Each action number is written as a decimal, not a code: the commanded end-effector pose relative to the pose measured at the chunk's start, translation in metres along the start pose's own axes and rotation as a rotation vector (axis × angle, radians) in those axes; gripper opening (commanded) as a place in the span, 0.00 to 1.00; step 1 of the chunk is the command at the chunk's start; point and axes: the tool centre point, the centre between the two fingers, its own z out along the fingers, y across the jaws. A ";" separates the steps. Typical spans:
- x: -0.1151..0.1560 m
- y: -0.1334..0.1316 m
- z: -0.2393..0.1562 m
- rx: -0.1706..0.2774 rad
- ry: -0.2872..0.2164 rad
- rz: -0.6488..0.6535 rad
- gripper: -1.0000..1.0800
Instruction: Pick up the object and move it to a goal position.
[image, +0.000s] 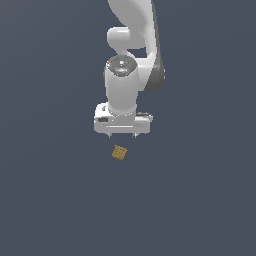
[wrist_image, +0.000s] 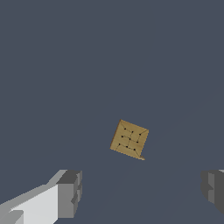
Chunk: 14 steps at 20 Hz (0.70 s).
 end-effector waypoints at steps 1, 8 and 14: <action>0.000 0.000 0.000 0.000 0.000 0.000 0.96; -0.001 -0.012 -0.004 -0.001 0.005 -0.053 0.96; -0.001 -0.016 -0.006 -0.001 0.006 -0.067 0.96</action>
